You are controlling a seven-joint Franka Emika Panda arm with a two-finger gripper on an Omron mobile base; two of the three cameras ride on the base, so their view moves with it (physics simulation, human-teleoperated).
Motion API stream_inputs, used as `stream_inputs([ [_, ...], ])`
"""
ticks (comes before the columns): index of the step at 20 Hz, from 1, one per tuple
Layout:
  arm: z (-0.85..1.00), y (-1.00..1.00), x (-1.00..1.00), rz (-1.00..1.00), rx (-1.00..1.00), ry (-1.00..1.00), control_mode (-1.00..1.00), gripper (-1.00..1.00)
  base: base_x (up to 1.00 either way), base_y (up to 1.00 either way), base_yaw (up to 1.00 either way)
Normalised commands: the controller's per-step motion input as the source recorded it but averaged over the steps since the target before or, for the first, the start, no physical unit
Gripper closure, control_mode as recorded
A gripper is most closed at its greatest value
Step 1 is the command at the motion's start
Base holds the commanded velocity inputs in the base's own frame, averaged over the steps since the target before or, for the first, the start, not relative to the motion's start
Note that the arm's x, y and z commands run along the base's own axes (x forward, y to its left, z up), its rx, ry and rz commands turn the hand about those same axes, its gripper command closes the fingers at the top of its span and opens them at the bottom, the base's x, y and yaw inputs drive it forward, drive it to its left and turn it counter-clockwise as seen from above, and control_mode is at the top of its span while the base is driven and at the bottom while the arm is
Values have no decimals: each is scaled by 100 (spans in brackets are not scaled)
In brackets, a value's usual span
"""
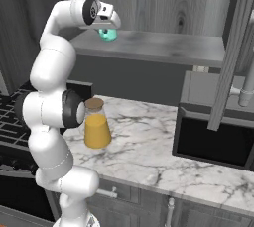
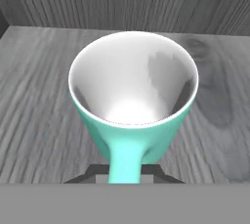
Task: There is a tray on the dining counter. Grab the cup, mug, and pitcher and place them on the tray. The pitcher may be placed next to the tray if it cannot fit the tray.
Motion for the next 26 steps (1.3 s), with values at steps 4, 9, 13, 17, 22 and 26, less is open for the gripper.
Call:
stream_inputs([
  [4, -2, -2, 0, -8, 1, 0, -100, 100, 0, 0, 0],
  [9, 3, 0, -54, -7, 3, 0, -100, 100, 0, 0, 0],
  [13, 2, -4, -100, -8, 5, -1, -100, 100, 0, 0, 0],
  [17, 0, -9, -100, -7, 2, 0, -100, 100, 0, 0, 0],
  [22, 0, -7, -100, -2, 0, 0, -100, 100, 0, 0, 0],
  [26, -4, 0, -100, 0, 0, 0, -100, 100, 0, 0, 0],
])
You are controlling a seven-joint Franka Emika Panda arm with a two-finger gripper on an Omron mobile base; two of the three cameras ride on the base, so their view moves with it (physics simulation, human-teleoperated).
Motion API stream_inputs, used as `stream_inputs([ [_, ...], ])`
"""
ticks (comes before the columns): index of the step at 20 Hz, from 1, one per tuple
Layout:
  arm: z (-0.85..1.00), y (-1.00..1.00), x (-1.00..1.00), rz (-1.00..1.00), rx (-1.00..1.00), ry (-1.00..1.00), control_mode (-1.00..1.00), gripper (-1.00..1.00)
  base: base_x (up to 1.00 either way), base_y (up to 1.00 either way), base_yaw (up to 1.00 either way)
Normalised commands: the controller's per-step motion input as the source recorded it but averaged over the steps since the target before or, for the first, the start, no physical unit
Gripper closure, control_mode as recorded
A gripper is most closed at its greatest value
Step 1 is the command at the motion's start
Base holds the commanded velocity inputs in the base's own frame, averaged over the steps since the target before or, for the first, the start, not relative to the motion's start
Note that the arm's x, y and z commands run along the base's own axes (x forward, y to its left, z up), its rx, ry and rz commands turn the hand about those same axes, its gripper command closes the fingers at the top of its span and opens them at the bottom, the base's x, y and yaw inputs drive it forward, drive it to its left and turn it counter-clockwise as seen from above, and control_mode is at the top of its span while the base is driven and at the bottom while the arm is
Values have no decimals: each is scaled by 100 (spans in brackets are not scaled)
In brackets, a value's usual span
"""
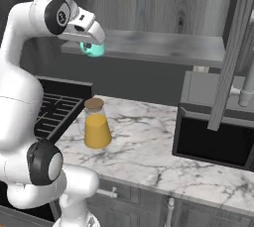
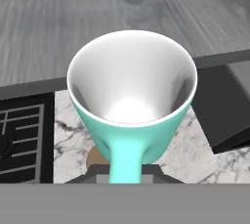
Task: There is a tray on the dining counter. Grab the cup, mug, and pitcher and place them on the tray. The pitcher may be placed next to the tray if it cannot fit the tray.
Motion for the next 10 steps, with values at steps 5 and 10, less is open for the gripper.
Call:
stream_inputs([
  [5, -18, 0, -100, 0, 0, 0, -100, 100, 0, 0, 0],
  [10, -33, 0, -92, 0, 0, 0, -100, 100, 0, 0, 0],
])
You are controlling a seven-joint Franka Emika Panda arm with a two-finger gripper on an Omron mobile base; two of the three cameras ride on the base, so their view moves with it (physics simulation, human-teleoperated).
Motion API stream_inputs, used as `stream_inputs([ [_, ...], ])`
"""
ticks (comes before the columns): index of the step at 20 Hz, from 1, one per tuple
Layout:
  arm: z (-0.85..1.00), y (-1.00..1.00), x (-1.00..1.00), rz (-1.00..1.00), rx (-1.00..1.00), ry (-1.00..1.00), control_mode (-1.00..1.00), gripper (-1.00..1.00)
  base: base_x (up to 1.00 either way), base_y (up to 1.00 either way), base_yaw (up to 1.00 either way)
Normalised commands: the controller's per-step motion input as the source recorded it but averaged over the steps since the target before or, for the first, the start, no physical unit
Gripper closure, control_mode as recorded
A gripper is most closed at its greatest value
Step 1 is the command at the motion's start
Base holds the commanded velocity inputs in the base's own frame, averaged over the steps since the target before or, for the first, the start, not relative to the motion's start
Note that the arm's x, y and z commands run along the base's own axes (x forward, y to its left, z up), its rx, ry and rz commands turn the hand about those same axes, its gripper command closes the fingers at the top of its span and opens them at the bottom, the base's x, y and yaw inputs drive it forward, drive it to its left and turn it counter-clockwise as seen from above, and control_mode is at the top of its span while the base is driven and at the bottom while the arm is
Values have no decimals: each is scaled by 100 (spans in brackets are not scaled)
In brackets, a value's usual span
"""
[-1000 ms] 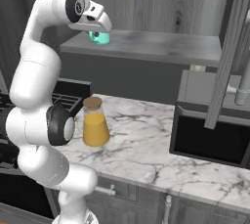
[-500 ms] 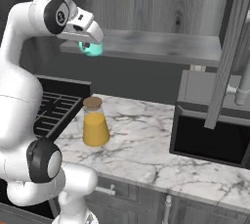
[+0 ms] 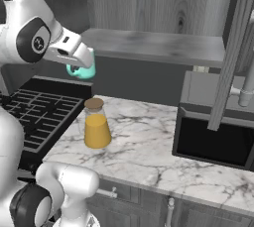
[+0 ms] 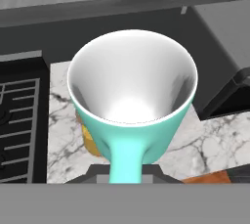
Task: There is a tray on the dining counter. Grab the cup, mug, and pitcher and place them on the tray. The pitcher may be placed next to the tray if it cannot fit the tray.
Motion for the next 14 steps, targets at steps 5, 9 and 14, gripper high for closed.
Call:
stream_inputs([
  [5, -42, 1, -40, 0, 0, 0, -100, 100, 0, 0, 0],
  [9, -49, 0, -13, 0, 0, 0, -100, 100, 0, 0, 0],
  [14, -46, 0, -2, 0, 0, 1, -100, 100, 0, 0, 0],
])
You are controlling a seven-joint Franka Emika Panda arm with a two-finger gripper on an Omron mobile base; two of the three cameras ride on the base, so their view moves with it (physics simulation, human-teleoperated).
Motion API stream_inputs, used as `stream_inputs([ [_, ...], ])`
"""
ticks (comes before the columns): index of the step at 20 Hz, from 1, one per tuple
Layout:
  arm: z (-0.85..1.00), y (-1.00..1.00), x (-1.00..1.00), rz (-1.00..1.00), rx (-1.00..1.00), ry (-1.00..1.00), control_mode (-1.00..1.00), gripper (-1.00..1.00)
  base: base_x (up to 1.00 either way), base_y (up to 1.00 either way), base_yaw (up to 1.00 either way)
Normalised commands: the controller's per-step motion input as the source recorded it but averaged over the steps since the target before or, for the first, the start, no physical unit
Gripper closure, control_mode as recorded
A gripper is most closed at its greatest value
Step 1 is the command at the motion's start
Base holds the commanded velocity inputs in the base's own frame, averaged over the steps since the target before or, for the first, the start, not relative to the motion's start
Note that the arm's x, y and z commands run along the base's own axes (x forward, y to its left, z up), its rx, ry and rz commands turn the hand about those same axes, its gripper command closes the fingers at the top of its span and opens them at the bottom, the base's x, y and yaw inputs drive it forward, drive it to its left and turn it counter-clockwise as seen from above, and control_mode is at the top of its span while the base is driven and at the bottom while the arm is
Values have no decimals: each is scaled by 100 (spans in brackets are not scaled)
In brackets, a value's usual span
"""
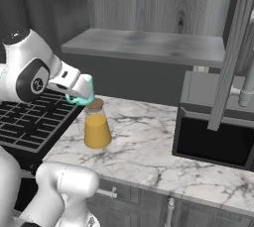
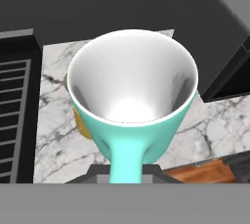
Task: There is a tray on the dining counter. Grab the cup, mug, and pitcher and place them on the tray. The pitcher may be placed next to the tray if it cannot fit the tray.
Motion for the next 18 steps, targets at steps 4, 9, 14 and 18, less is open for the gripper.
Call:
stream_inputs([
  [4, -44, 1, 0, 0, 0, 3, -100, 100, 0, 0, 0],
  [9, -31, 0, -2, 0, 0, 0, -100, 100, 0, 0, 0],
  [14, 0, 0, 0, 0, 0, 0, 100, 100, -62, 0, 0],
  [18, 0, 0, 0, 0, 0, 0, 100, 100, -100, 0, 0],
])
